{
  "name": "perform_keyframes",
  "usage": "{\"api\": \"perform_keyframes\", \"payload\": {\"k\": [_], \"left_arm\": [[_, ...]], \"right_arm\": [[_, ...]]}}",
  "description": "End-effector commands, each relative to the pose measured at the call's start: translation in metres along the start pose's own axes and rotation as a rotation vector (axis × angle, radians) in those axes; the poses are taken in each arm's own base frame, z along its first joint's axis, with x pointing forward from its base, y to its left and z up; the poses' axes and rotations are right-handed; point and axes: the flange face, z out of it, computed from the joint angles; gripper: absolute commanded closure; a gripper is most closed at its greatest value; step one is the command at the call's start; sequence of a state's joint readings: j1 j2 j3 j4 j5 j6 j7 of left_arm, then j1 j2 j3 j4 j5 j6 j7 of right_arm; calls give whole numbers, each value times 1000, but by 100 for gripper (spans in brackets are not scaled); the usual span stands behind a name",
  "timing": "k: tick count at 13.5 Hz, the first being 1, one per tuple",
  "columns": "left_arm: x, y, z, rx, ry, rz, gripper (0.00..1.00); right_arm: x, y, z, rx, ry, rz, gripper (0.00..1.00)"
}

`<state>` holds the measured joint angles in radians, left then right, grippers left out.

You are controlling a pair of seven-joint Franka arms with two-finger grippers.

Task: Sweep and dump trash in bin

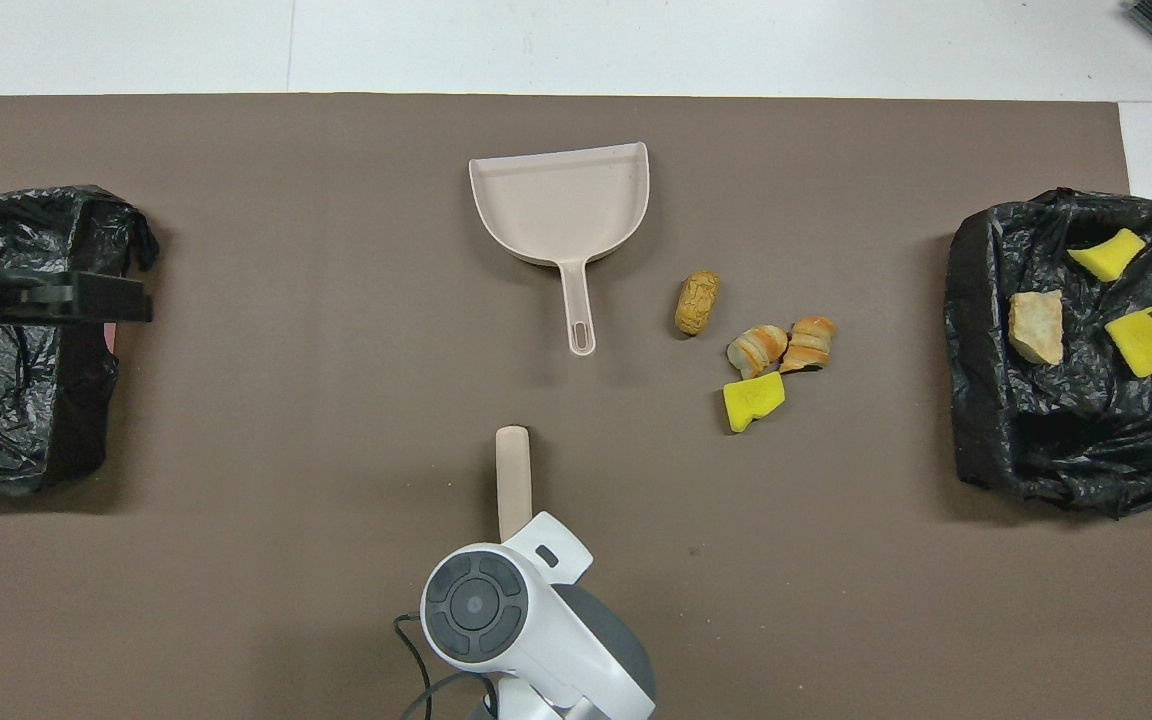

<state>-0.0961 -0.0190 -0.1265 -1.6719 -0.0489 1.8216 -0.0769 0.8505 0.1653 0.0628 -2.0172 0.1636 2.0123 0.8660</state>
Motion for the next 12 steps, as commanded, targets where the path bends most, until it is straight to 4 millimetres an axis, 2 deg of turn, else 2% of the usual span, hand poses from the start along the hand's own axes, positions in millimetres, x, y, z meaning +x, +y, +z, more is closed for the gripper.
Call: {"api": "perform_keyframes", "payload": {"k": [1, 3, 4, 5, 8, 10, 12], "left_arm": [[14, 26, 21, -18, 29, 3, 0], [24, 65, 53, -40, 29, 33, 0], [32, 81, 85, -45, 11, 16, 0], [44, 107, 103, -59, 28, 11, 0], [62, 159, 154, -84, 3, -7, 0], [64, 193, 176, -98, -2, 20, 0], [63, 222, 196, -130, 42, -19, 0]], "right_arm": [[-6, 37, -47, -1, -40, 67, 100], [-1, 68, -73, -16, -51, 94, 100], [5, 85, -86, -15, -52, 111, 100], [12, 104, -99, -7, -53, 123, 100], [47, 161, -130, -28, -17, 123, 100], [72, 195, -139, -74, 17, 101, 100], [99, 233, -138, -99, 28, 60, 100]]}}
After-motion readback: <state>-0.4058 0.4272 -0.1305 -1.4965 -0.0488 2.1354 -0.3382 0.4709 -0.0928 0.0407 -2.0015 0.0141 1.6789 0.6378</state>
